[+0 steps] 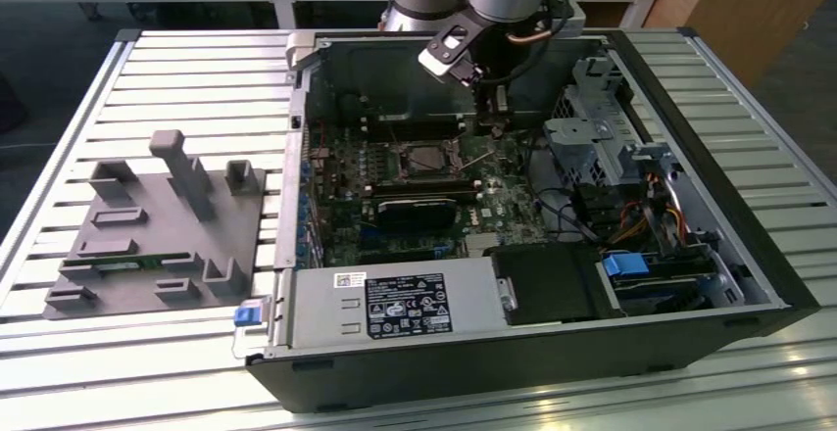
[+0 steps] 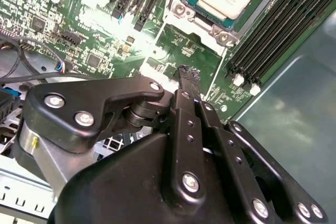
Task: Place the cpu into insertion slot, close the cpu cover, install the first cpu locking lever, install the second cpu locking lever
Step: 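Close the cpu cover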
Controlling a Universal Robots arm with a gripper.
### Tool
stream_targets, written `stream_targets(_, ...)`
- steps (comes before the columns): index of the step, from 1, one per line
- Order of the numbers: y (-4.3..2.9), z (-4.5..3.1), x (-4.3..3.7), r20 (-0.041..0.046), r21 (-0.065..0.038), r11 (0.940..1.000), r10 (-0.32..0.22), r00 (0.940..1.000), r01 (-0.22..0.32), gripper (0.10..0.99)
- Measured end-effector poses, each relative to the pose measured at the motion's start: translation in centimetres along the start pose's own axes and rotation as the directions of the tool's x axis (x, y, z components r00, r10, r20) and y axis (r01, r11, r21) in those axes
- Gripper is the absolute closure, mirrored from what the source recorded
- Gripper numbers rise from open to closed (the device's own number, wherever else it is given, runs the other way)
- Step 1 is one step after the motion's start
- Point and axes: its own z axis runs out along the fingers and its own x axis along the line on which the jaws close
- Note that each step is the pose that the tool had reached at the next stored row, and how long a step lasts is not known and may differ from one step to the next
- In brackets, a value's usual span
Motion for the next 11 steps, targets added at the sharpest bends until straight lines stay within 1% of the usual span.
stream_targets(11,0.43,0.02,0.01,0.0000,0.000,1.0000,0.000,1.0000,0.000,0.980)
